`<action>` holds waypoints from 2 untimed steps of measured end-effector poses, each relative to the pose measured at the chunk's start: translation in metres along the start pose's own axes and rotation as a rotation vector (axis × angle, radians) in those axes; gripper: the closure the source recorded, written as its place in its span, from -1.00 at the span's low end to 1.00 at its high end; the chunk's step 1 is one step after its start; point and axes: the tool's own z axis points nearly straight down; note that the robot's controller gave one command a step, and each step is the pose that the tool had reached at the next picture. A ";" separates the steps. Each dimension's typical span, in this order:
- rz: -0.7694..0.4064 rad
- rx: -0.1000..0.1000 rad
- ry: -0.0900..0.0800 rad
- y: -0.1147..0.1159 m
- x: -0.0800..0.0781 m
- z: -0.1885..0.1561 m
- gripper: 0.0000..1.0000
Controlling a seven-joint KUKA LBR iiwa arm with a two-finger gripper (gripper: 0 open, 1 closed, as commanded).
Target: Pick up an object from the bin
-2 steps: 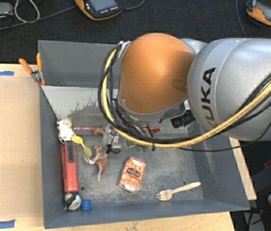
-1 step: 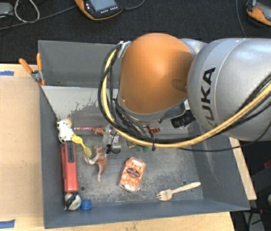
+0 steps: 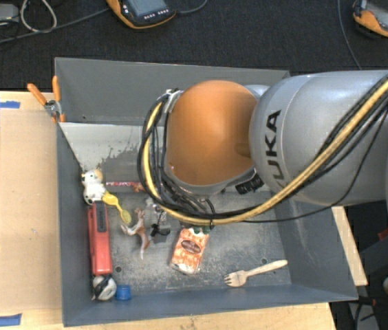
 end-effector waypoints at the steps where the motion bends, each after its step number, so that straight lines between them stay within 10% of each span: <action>1: -0.016 0.001 0.004 -0.029 0.016 0.045 1.00; 2: -0.109 -0.001 0.004 -0.035 0.013 0.143 -1.00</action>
Offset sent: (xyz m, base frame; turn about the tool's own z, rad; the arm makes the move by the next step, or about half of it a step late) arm -0.0080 -0.0361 -0.1412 -0.1110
